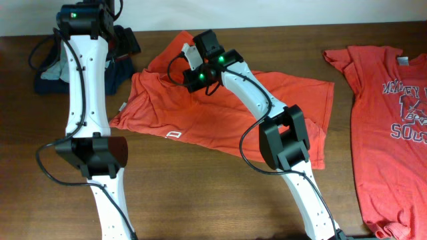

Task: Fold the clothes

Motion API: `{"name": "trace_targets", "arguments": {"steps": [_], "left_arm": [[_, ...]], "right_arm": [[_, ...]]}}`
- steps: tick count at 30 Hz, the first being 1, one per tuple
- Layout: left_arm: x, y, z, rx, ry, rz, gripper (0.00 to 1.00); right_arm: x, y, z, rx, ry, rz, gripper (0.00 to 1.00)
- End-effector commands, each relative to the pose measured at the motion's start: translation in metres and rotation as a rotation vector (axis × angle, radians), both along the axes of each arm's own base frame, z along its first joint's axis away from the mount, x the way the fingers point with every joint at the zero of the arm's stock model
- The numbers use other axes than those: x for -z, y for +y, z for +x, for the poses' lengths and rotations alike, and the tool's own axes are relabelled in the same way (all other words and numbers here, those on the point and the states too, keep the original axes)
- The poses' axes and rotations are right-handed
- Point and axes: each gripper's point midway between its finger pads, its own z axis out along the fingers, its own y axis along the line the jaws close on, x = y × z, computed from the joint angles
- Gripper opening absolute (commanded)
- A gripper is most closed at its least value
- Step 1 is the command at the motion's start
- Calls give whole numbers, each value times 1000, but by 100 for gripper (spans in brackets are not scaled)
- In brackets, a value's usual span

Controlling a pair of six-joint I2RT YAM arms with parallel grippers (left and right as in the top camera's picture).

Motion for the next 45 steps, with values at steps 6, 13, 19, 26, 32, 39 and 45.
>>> {"name": "trace_targets", "arguments": {"steps": [6, 13, 19, 26, 32, 39, 45], "left_arm": [[-2, -2, 0, 3, -7, -5, 99], [-2, -2, 0, 3, -7, -5, 99], [-2, -2, 0, 3, -7, -5, 99], [-2, -2, 0, 3, -7, -5, 99], [-2, -2, 0, 3, -7, -5, 99], [-3, -3, 1, 5, -11, -8, 99], [-14, 1, 20, 0, -103, 17, 99]], "right_arm": [[42, 7, -2, -3, 24, -34, 4], [45, -35, 32, 85, -91, -178, 4], [-2, -43, 52, 94, -136, -71, 4], [-67, -38, 48, 68, -175, 5, 10], [-115, -105, 42, 186, -177, -169, 10], [-176, -253, 13, 425, -61, -280, 24], [-176, -368, -24, 631, 125, -321, 36]]}}
